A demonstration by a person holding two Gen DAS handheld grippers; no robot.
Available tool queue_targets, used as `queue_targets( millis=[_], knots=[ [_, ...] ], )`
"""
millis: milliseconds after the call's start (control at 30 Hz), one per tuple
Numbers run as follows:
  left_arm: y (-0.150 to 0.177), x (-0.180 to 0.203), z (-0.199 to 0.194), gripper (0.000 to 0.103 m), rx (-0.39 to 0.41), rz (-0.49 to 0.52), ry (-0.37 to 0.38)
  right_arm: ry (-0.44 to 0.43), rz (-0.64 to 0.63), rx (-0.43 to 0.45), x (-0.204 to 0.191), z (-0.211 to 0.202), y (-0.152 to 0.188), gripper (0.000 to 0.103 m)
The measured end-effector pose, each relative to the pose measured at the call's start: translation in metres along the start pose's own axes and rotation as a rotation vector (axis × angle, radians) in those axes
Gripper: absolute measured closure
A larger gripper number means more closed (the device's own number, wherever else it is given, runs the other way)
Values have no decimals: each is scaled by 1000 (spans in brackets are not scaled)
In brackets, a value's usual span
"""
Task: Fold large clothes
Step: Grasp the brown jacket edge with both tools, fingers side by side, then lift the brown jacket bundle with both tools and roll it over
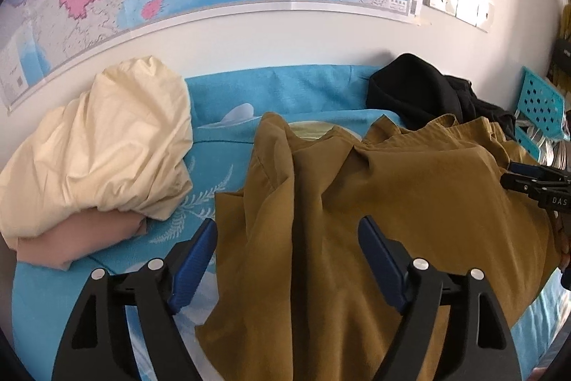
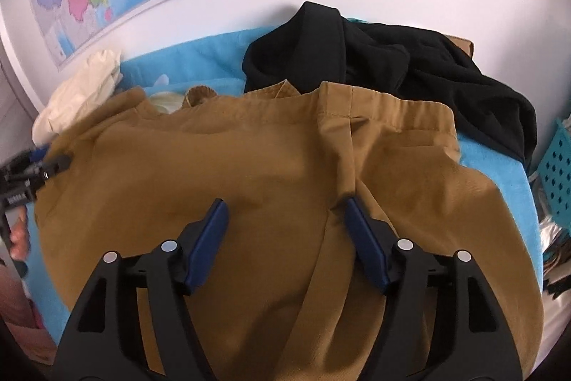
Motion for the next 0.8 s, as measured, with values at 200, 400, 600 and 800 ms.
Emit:
queue_targets(
  millis=[200, 400, 600, 800],
  knots=[
    [21, -8, -32, 23, 7, -75, 81, -101, 108, 56, 5, -46, 3, 31],
    [56, -14, -70, 22, -6, -160, 222, -260, 206, 94, 8, -108, 31, 24],
    [103, -6, -85, 22, -90, -259, 413, -415, 302, 40, 0, -150, 78, 15],
    [124, 18, -58, 21, -191, -355, 523, -424, 448, -42, 7, -135, 122, 12]
  ],
)
Point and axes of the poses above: each gripper's, at about its wrist camera, not at the fingertips, and z roughly the way its jaws point, x to its right, y to its underside, the point moved 9 cm from there along z, roughly the way its jaws point, and after that the axes turned 3 degrees about x, right-handed, at the moved point
